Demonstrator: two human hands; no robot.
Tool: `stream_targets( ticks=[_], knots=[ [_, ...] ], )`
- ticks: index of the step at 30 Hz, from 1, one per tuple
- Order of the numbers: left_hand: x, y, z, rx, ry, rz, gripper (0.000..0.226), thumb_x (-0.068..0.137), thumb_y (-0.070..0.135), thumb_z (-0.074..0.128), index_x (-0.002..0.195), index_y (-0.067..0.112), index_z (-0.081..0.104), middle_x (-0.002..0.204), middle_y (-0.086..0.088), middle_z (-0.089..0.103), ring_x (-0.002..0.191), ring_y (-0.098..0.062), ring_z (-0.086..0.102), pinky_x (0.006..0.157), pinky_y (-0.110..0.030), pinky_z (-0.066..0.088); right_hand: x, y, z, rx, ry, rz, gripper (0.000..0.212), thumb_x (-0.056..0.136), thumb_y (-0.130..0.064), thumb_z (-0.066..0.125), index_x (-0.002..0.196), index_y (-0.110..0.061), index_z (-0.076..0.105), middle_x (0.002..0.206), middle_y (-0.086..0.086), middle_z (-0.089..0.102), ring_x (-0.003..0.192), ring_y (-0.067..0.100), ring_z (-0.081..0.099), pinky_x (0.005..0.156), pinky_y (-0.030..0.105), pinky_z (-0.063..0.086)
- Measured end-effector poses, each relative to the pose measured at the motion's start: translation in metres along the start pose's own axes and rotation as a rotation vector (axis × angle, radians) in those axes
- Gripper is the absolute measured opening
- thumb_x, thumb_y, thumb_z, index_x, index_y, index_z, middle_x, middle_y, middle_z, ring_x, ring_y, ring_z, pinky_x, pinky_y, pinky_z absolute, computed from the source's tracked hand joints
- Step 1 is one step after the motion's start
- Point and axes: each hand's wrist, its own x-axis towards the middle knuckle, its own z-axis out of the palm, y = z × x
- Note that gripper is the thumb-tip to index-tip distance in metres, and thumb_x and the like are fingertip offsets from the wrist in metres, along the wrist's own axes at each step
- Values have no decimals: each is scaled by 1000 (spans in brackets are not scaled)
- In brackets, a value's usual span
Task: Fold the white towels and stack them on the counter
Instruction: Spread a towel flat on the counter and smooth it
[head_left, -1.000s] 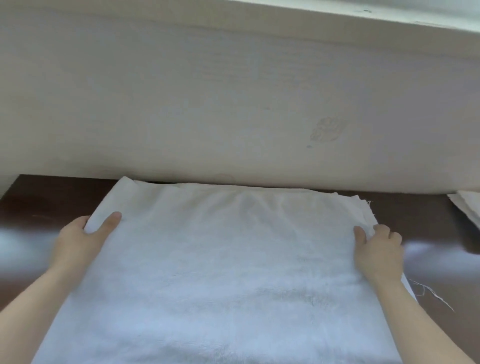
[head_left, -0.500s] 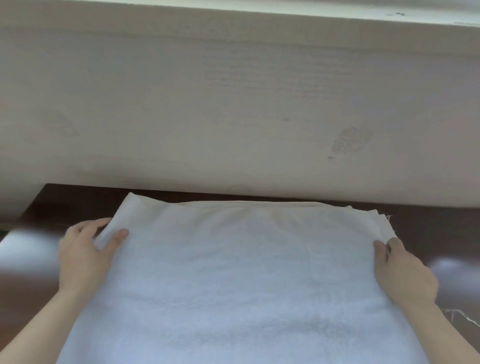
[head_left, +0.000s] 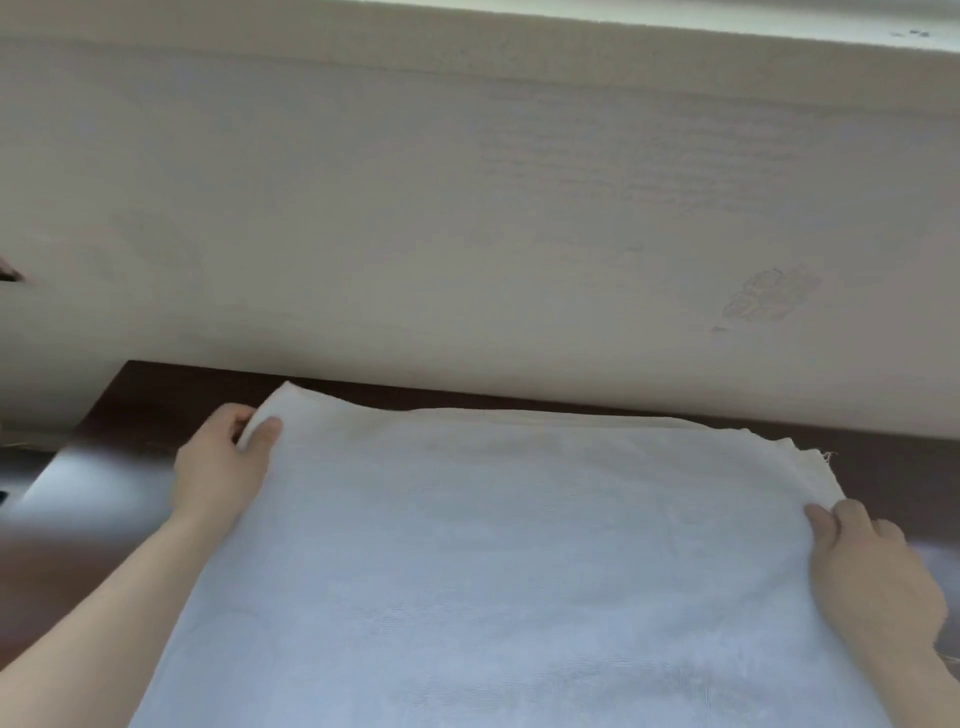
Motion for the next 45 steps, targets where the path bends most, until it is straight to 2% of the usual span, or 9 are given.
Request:
stream_targets(
  ticks=[5, 9, 13, 17, 24, 31, 34, 40, 45],
  knots=[
    [15, 8, 1, -55, -209, 25, 32, 81, 44, 78, 73, 17, 63, 69, 3, 62, 64, -20, 51, 61, -33, 35, 0, -9, -2, 31, -106, 225, 73, 82, -65, 24, 111, -4, 53, 113, 33, 52, 110, 54, 48, 89, 66, 41],
    [28, 17, -6, -124, -377, -29, 40, 82, 35, 79, 75, 6, 53, 64, -2, 54, 59, -19, 47, 59, -31, 34, -3, -21, -8, 23, -188, 235, 58, 94, -59, 34, 140, -25, 42, 137, 23, 40, 128, 47, 36, 101, 67, 30],
    [38, 15, -18, -142, -165, -76, 38, 85, 33, 76, 74, 5, 52, 69, -6, 57, 61, -24, 50, 54, -31, 33, -12, -13, -3, -60, -218, -105, 56, 100, -53, 25, 149, -31, 41, 151, 16, 39, 134, 41, 37, 101, 61, 36],
    [30, 2, -10, -89, -25, -103, 32, 86, 34, 76, 82, 6, 60, 77, -4, 60, 83, -33, 59, 62, -35, 35, -9, -16, -7, -20, -391, 2, 65, 96, -64, 14, 154, -38, 26, 159, 9, 28, 142, 36, 27, 112, 54, 27],
    [-13, 28, 40, 177, 126, 328, 60, 93, 43, 64, 137, 5, 52, 142, -17, 52, 131, -37, 45, 107, -50, 33, 23, -21, -13, 235, -202, 164, 49, 100, -46, 37, 141, -21, 43, 128, 19, 56, 117, 45, 49, 96, 56, 38],
    [-156, 121, 180, 207, -396, 880, 62, 101, 59, 26, 143, 22, 52, 157, -1, 38, 148, -18, 28, 118, -39, 18, 66, -19, 13, 292, -291, 105, 38, 98, -42, 53, 112, -7, 57, 108, 20, 63, 105, 43, 56, 83, 46, 43],
    [-195, 161, 223, 348, -474, 839, 71, 98, 65, 11, 155, 27, 30, 165, 2, 13, 154, -15, 4, 121, -37, -4, 70, -14, 27, 163, -299, -133, 32, 102, -38, 42, 100, -9, 52, 91, 13, 67, 85, 37, 62, 64, 37, 40],
    [-213, 182, 254, 573, -444, 851, 66, 100, 65, 14, 157, 32, 23, 167, -1, 12, 154, -23, 7, 119, -48, 4, 76, 12, 28, 210, 97, -290, 33, 99, -35, 42, 79, -8, 47, 56, 4, 50, 43, 28, 46, 46, 23, 17],
    [-219, 186, 256, 630, -449, 836, 70, 98, 70, 14, 159, 36, 12, 167, 0, 2, 154, -25, -6, 120, -52, 2, 68, 18, 37, 108, 106, -185, 21, 86, -26, 64, 97, -9, 57, 82, 9, 54, 68, 32, 53, 61, 38, 35]
  ],
)
